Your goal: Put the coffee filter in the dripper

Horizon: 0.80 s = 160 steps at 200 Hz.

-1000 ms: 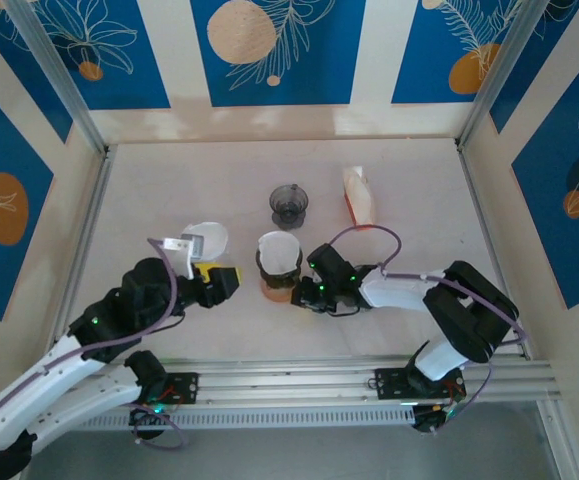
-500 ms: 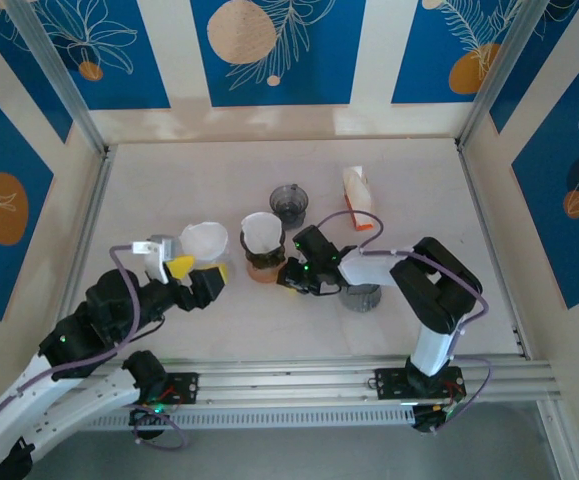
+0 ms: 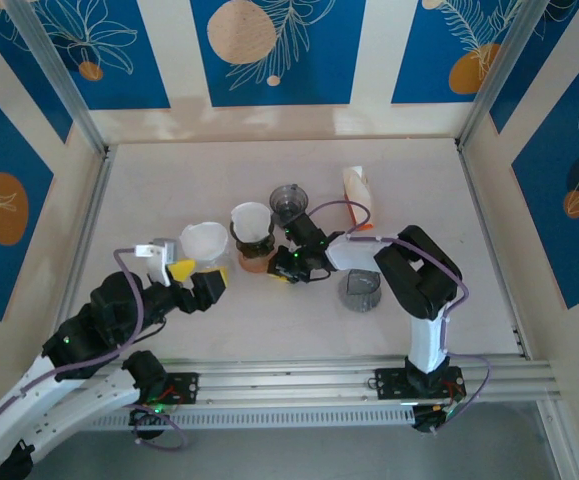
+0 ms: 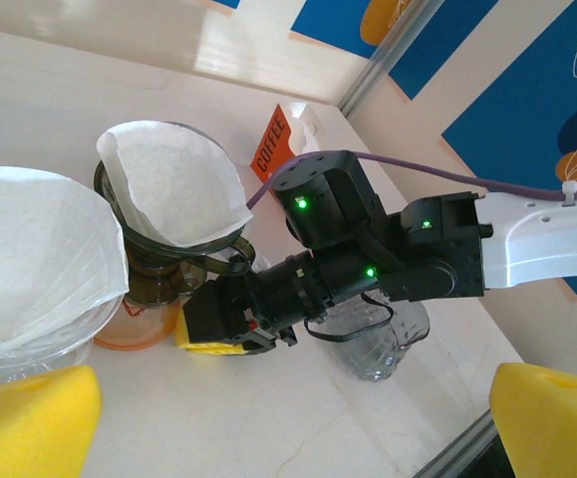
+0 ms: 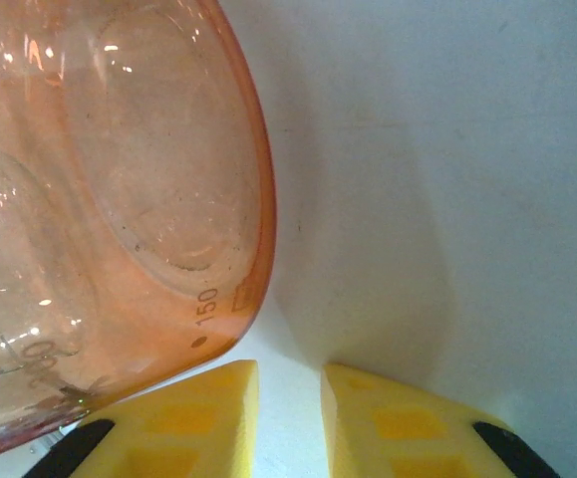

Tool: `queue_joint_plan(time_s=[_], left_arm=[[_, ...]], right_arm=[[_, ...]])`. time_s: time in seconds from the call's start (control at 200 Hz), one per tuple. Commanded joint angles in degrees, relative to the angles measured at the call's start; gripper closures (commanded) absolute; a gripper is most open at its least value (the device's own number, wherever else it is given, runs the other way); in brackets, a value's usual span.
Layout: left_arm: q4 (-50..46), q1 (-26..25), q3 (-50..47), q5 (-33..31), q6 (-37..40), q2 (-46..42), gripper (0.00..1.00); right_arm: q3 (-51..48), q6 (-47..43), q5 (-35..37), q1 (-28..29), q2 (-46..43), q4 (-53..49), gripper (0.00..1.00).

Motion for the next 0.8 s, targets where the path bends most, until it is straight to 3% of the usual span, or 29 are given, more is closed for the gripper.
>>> queue_joint_plan(time_s=[0.0,0.47,0.645,0.795], left_arm=[[0.43,-0.33,-0.98,-1.75,-0.83,-0.50,0.00],[1.38,-0.33,-3.07,-1.79,-1.25,-0.42,0.00],[0.93,-0.29,-3.75,-2.38,-0.84,-0.75,0.00],[1.47,-0.24,-5.47,-3.40,-1.19,-2.35,0.00]], right_arm=[[0.13,-0.51,3.19,-0.30,-0.14,0.24,0.73],[-10.39,-0.44,9.53,3.17,-17.27,-7.94,0.72],[-10.37,-3.27,15.84,5.23,-28.82,-17.35,0.62],[-10.21,-4.53,21.47,3.74,-39.05,-28.23,0.52]])
